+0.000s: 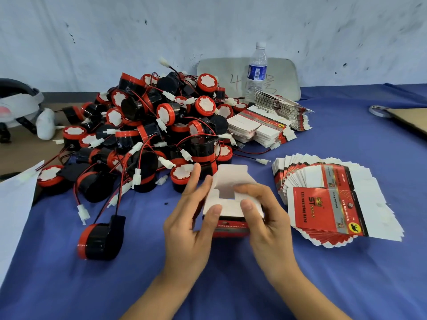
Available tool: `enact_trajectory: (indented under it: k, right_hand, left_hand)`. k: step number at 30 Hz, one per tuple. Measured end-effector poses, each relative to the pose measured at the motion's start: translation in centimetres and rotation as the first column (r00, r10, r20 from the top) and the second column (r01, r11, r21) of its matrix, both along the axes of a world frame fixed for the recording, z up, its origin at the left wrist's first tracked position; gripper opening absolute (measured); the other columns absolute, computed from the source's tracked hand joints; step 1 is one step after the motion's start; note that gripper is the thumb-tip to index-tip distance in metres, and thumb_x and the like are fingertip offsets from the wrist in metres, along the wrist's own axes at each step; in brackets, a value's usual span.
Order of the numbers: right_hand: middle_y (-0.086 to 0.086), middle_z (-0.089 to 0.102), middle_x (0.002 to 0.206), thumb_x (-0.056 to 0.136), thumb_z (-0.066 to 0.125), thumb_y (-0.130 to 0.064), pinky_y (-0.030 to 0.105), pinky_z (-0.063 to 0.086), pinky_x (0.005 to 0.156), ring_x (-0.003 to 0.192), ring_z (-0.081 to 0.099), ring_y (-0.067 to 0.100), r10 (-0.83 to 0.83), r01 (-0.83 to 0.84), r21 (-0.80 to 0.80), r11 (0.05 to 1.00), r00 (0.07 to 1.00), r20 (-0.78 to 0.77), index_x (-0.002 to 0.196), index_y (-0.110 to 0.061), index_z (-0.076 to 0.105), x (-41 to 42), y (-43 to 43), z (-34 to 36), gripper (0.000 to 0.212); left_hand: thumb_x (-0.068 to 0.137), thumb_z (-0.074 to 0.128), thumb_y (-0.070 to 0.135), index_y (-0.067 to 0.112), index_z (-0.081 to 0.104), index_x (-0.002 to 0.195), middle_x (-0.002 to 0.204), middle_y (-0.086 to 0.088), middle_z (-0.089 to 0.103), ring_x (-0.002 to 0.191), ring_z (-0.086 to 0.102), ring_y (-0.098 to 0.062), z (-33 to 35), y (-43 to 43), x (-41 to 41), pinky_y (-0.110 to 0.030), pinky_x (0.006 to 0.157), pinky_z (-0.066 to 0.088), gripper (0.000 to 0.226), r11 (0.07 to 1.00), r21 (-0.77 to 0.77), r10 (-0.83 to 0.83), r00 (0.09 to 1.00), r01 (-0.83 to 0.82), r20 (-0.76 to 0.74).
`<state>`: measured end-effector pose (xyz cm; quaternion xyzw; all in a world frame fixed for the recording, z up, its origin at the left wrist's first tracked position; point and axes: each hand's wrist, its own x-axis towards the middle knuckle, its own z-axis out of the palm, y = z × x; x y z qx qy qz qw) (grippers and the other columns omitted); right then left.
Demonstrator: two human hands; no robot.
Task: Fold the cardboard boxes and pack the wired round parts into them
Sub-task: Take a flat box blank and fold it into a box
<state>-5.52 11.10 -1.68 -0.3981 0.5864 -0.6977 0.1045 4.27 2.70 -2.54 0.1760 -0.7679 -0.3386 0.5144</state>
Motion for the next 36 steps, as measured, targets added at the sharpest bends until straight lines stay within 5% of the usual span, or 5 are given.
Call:
enact_trajectory:
  k: [7,20,29,32,36]
  right_hand:
    - [-0.015,0.067,0.087,0.087,0.056,-0.031,0.010,0.047,0.062,0.075,0.060,-0.004,0.018,-0.011,-0.044,0.999,0.986,0.166,0.089,-0.014,0.063,-0.2,0.2,0.7,0.019]
    - [-0.002,0.073,0.099,0.084,0.046,-0.065,0.028,0.057,0.070,0.087,0.069,0.015,0.062,-0.078,0.047,0.996,0.956,0.285,0.084,-0.028,0.074,-0.3,0.4,1.0,0.047]
    - [0.008,0.043,0.047,0.073,0.061,-0.054,0.030,0.042,0.063,0.058,0.057,0.017,0.349,-0.397,-0.113,0.911,0.593,0.725,0.034,-0.014,0.043,-2.6,1.1,1.8,0.058]
    - [0.006,0.068,0.076,0.068,0.069,-0.050,0.034,0.048,0.075,0.078,0.064,0.017,0.341,-0.463,-0.042,0.885,0.586,0.735,0.065,-0.016,0.078,-2.5,1.2,1.7,0.035]
    - [0.029,0.058,0.116,0.039,0.093,-0.052,0.050,0.048,0.094,0.101,0.059,0.033,0.342,-0.473,-0.045,0.880,0.565,0.751,0.120,0.017,0.046,-2.9,1.3,1.9,0.117]
  left_hand:
    - [0.088,0.052,0.063,0.053,0.048,0.131,0.140,0.013,0.052,0.129,0.052,-0.016,-0.4,-0.3,0.0,-0.035,0.098,0.050,0.043,0.961,0.193,-0.196,0.980,0.197,-0.024]
    - [0.090,0.039,0.069,0.042,0.053,0.105,0.120,0.021,0.048,0.096,0.060,-0.008,0.2,-0.3,-0.1,-0.012,0.065,0.049,0.034,0.976,0.139,-0.176,0.984,0.170,0.031]
    - [0.101,0.023,0.055,0.027,0.056,0.108,0.144,0.015,0.046,0.122,0.055,-0.011,1.1,-1.2,0.7,-0.027,0.080,0.051,0.044,0.971,0.002,-0.237,0.971,0.237,0.027]
    - [0.103,0.023,0.051,0.026,0.058,0.107,0.144,0.011,0.048,0.118,0.057,-0.005,1.2,-1.1,0.9,-0.023,0.078,0.051,0.043,0.979,-0.035,-0.201,0.979,0.202,0.015]
    - [0.104,0.023,0.048,0.023,0.058,0.105,0.143,0.018,0.049,0.113,0.060,-0.003,1.5,-0.9,1.1,-0.020,0.075,0.050,0.043,0.978,-0.089,-0.191,0.982,0.189,-0.011]
